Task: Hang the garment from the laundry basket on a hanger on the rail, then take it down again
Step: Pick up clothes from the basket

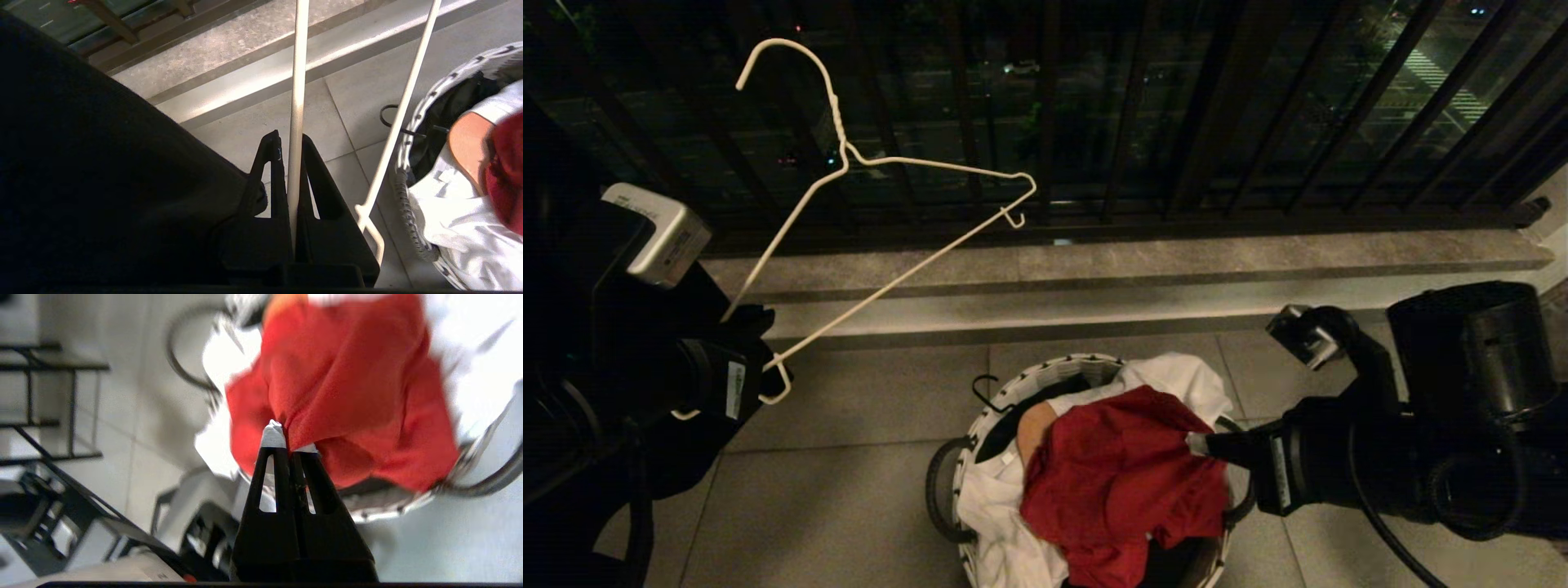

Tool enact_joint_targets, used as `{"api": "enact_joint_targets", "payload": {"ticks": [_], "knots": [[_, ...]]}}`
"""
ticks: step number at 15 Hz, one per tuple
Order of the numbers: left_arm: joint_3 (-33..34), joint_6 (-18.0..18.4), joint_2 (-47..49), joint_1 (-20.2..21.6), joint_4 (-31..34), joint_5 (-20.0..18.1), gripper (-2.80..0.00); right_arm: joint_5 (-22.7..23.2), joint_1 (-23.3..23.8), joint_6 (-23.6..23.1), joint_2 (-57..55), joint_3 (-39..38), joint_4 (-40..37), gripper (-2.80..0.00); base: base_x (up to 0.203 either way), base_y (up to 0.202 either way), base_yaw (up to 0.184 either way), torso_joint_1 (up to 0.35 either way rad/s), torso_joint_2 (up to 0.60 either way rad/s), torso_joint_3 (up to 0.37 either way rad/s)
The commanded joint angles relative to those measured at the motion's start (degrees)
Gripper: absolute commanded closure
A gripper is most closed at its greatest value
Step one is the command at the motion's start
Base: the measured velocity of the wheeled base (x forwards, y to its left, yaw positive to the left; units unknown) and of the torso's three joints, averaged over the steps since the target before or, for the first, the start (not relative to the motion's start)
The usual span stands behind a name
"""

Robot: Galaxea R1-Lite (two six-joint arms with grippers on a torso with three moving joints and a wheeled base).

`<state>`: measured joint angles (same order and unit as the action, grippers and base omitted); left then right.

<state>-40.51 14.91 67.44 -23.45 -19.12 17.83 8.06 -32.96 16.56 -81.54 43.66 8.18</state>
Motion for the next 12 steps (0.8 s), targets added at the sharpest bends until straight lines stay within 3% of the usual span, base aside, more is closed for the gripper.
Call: {"api": "enact_joint_targets", "payload": {"ticks": [1, 12], "knots": [[-0.2, 0.1, -0.3, 0.0, -0.1, 0.2, 0.00, -0.5, 0.0, 0.1, 4.0, 2.3, -0.3, 0.00, 0.000, 0.000, 0.000, 0.000, 0.00, 0.000], [-0.7, 1.9, -1.8, 0.0, -0.2, 1.9, 0.00, -10.2, 0.0, -0.2, 10.3, 19.1, -0.9, 0.00, 0.000, 0.000, 0.000, 0.000, 0.00, 0.000]]}}
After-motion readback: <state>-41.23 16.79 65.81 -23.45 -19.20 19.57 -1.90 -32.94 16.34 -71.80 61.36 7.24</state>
